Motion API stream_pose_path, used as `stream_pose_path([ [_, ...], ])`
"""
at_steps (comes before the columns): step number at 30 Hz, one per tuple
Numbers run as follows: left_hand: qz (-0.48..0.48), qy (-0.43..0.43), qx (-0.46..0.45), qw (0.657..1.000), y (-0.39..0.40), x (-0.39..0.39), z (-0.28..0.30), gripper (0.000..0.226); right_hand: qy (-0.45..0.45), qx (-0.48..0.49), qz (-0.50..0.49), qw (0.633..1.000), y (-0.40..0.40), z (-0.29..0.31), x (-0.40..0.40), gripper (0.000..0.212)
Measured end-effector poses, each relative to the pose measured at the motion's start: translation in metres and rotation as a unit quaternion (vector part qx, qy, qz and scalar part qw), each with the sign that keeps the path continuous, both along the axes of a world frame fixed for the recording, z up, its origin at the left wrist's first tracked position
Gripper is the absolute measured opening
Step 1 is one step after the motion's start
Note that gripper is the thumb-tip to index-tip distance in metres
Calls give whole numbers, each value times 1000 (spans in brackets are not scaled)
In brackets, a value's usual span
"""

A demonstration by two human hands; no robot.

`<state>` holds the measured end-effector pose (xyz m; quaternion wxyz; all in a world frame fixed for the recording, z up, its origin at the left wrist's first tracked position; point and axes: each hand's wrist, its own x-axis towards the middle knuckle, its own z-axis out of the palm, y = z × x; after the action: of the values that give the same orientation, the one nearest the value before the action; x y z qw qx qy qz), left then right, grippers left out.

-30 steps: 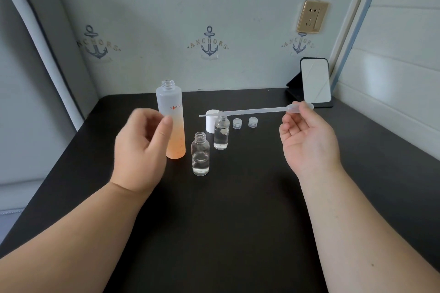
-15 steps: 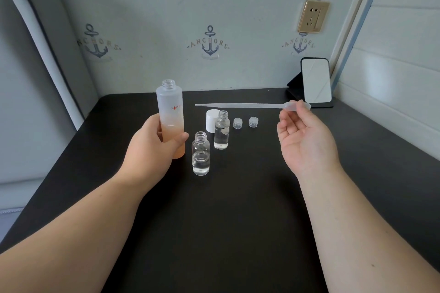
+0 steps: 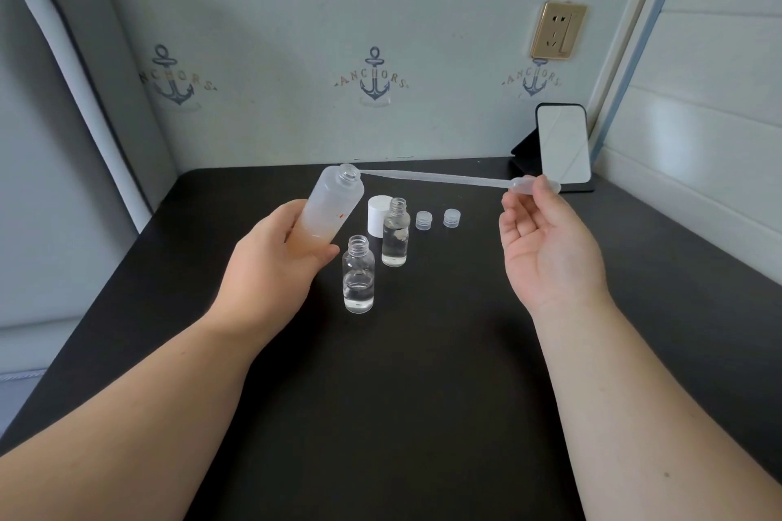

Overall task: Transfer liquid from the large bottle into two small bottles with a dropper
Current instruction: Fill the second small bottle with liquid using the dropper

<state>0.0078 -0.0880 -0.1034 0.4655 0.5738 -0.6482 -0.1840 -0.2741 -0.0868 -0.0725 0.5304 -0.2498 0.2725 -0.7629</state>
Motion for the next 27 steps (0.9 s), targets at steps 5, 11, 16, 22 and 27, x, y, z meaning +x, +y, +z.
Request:
stream_pose_path([
  [5, 13, -31, -22, 999, -3, 2, 0, 32, 14, 0, -22, 1000, 0, 0, -3, 10],
  [11, 36, -99, -57, 993, -5, 4, -4, 46, 51, -8, -40, 998, 1, 2, -4, 19],
  [16, 34, -144, -74, 986, -6, 2, -4, 50, 134, -27, -24, 990, 4, 1, 4, 26],
  [22, 27, -154, -87, 984, -9, -1, -6, 51, 211, -33, 23, 977, 6, -4, 26, 16],
  [27, 28, -159, -107, 981, -11, -3, -9, 48, 239, -17, 26, 971, 5, -9, 43, 12],
])
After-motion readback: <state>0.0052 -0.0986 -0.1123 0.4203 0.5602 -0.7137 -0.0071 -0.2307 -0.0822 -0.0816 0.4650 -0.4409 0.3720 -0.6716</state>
